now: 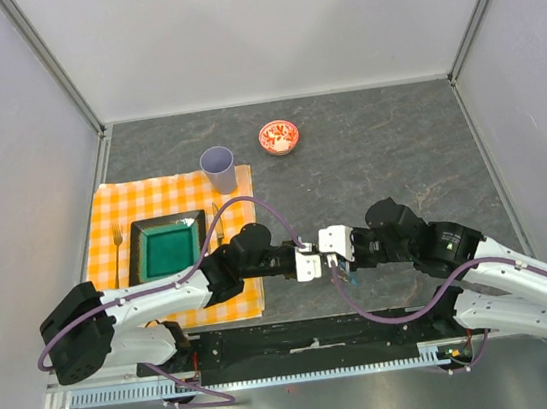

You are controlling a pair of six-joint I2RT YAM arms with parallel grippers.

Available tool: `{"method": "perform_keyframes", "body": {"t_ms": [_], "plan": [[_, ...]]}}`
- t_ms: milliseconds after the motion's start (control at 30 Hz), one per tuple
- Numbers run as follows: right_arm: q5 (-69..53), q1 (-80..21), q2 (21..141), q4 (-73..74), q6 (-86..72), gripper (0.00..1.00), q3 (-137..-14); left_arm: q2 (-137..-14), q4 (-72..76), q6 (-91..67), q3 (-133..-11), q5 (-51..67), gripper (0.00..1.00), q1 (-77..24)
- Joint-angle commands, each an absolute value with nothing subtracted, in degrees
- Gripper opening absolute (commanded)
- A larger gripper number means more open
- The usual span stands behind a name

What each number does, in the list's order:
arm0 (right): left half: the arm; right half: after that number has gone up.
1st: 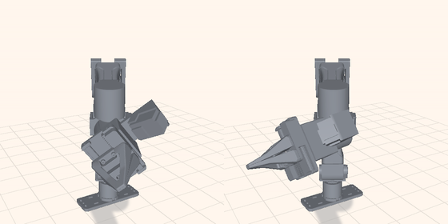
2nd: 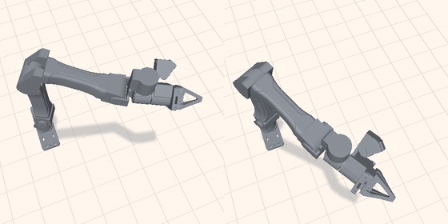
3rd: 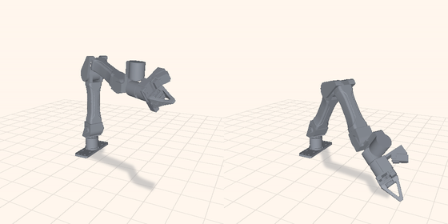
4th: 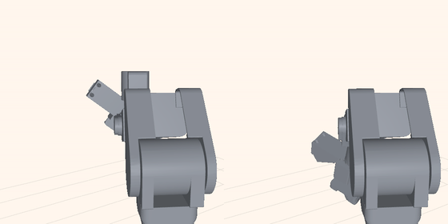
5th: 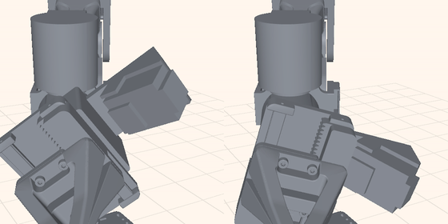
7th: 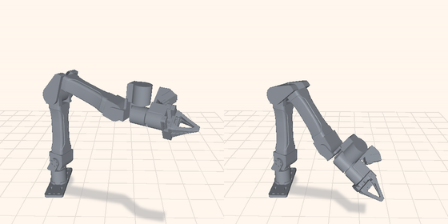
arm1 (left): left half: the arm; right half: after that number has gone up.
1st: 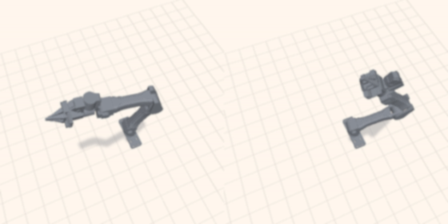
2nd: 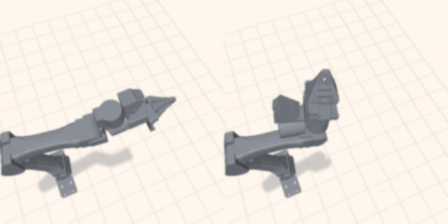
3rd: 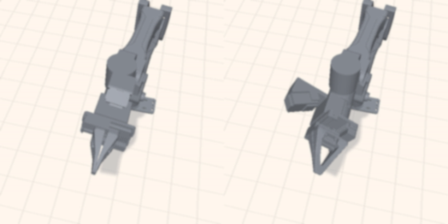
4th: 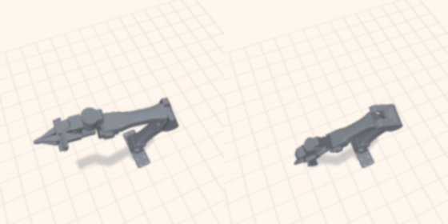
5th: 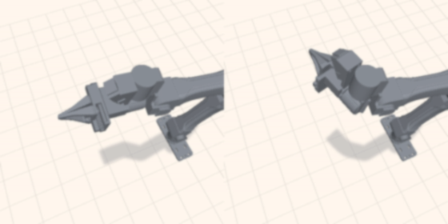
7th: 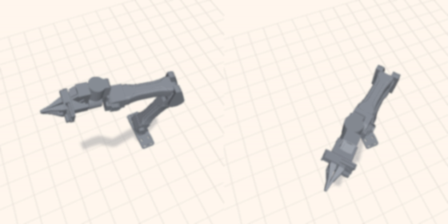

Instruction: Put the keys on the keyring

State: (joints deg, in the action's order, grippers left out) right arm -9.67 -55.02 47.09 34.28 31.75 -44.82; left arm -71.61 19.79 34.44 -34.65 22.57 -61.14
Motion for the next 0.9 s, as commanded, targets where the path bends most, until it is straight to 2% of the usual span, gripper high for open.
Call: {"method": "perform_keyframes", "body": {"t_ms": [0,867], "plan": [[-10.81,-55.28,47.02,32.08,31.55,0.0,-45.18,-71.81,22.15,35.77,-36.56,22.94,0.02,-61.0],[-10.9,-55.28,46.41,32.61,31.29,0.0,-45.09,-72.16,22.06,35.77,-36.65,22.68,0.02,-60.91]]}}
